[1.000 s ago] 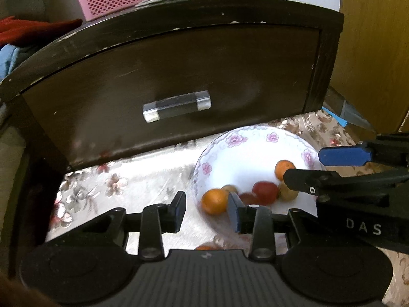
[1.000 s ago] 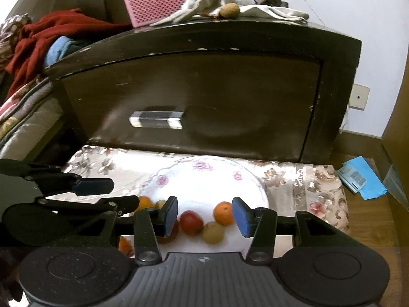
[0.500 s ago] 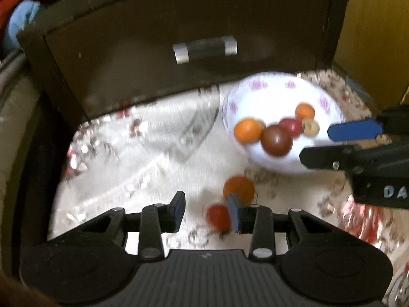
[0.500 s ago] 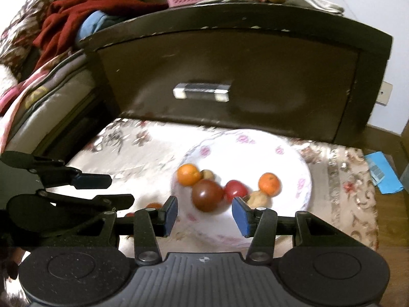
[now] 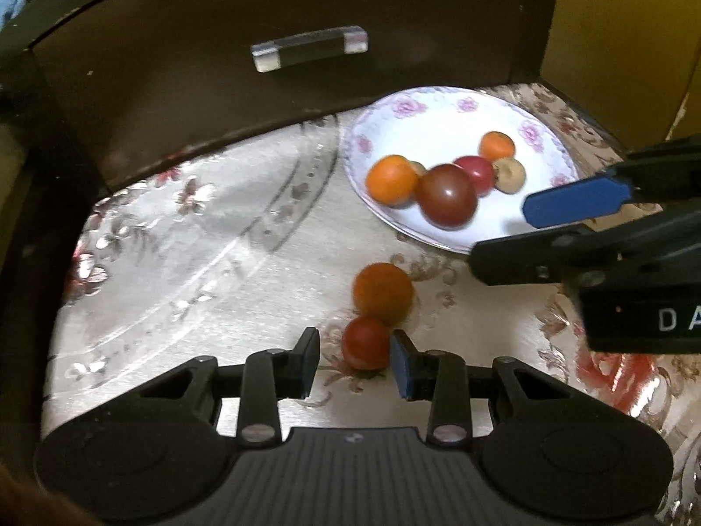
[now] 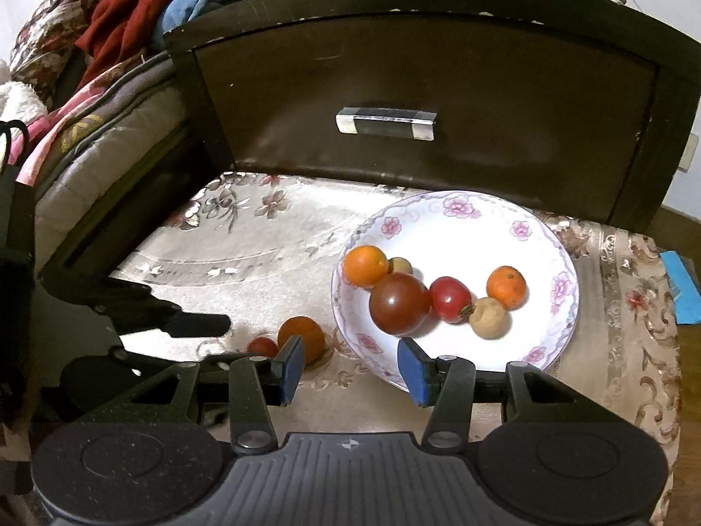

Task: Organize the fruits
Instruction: 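Move the left gripper back and grasp the red cherry tomato, then grasp the last small orange with the right gripper while the left gripper holds the tomato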

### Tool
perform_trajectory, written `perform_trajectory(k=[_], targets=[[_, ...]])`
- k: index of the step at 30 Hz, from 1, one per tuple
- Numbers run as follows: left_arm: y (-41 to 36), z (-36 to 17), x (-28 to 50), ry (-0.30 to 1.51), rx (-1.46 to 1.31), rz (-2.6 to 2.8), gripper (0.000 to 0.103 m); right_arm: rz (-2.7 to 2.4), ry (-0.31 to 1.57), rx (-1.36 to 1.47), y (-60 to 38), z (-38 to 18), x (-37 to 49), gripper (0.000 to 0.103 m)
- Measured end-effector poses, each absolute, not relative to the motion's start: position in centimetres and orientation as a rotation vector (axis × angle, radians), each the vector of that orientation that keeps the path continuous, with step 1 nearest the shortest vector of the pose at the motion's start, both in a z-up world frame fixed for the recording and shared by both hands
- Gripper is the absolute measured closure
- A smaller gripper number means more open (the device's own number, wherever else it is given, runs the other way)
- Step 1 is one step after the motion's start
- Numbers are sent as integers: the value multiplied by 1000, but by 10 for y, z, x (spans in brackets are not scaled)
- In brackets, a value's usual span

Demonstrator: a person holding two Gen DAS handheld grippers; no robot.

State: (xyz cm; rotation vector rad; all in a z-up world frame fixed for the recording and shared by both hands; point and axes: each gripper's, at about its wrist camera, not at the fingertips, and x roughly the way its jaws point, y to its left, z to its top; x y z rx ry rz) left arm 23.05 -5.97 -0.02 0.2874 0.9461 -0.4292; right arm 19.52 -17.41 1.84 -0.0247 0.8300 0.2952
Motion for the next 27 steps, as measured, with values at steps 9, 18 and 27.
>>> perform_trajectory(k=[9, 18, 27], targets=[[-59, -7, 231, 980, 229, -475, 66, 311, 845, -23, -169, 13, 197, 61], [-61, -11, 231, 974, 197, -464, 67, 309, 860, -14, -172, 10, 199, 61], [-53, -7, 233, 1007, 213, -448, 68, 334, 893, -11, -163, 6, 202, 61]])
